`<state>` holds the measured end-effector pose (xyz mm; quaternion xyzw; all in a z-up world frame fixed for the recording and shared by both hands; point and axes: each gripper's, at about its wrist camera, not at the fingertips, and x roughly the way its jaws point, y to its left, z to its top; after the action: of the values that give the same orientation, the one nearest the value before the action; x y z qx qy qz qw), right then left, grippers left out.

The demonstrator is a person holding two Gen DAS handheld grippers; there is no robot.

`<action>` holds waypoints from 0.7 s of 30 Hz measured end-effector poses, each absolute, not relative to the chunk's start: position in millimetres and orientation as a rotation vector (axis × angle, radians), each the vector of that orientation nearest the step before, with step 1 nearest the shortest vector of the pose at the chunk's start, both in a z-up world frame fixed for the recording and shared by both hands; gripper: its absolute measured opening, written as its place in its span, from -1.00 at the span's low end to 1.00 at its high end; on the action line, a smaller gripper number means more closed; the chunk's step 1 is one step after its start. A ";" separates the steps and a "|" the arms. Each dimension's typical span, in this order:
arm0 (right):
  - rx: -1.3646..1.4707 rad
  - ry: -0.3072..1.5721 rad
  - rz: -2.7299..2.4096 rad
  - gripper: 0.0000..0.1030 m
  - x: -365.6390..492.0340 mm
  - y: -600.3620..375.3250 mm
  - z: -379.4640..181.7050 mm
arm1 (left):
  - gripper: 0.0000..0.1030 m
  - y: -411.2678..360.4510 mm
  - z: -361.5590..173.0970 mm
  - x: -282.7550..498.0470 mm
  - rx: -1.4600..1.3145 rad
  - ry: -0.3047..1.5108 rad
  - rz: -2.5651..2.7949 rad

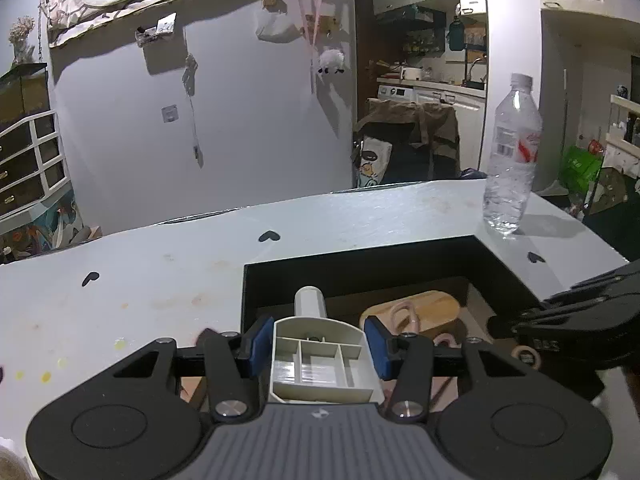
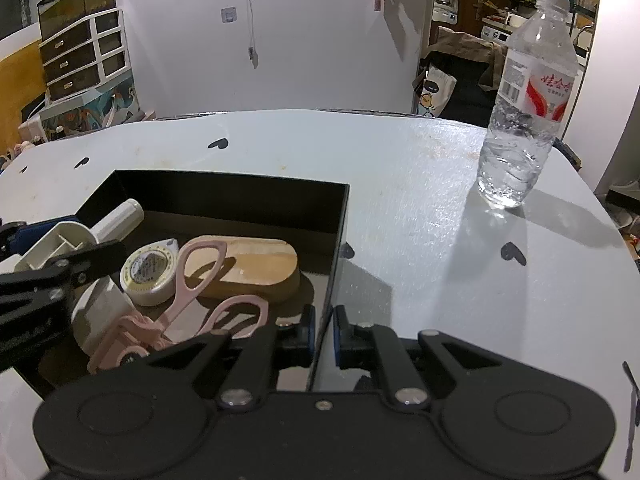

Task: Organize rigid objects
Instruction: 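Carry the beige plastic part toward the black box with the left tool, then lower the beige plastic part into the black box and open the left tool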

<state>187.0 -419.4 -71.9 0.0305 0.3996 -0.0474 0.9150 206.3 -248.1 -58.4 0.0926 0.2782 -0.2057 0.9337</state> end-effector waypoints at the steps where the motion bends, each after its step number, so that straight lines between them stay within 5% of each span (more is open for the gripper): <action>1: 0.063 0.822 -0.097 -0.83 187.1 -419.7 -71.8 | -0.02 -248.8 -58.6 208.1 0.195 0.571 -0.416; 13: 0.063 0.820 -0.097 -0.82 187.4 -420.0 -71.6 | 0.04 -256.5 -63.0 222.1 0.259 0.590 -0.400; 18: 0.063 0.820 -0.096 -0.82 187.2 -419.8 -71.4 | 0.68 -262.5 -59.6 214.1 0.261 0.614 -0.452; 21: 0.063 0.820 -0.096 -0.82 187.2 -419.7 -71.4 | 0.81 -269.4 -58.4 207.0 0.294 0.603 -0.449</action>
<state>187.2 -419.7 -71.4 0.0307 0.3983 -0.0465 0.9156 207.0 -269.4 -58.4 0.1430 0.2932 -0.2185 0.9197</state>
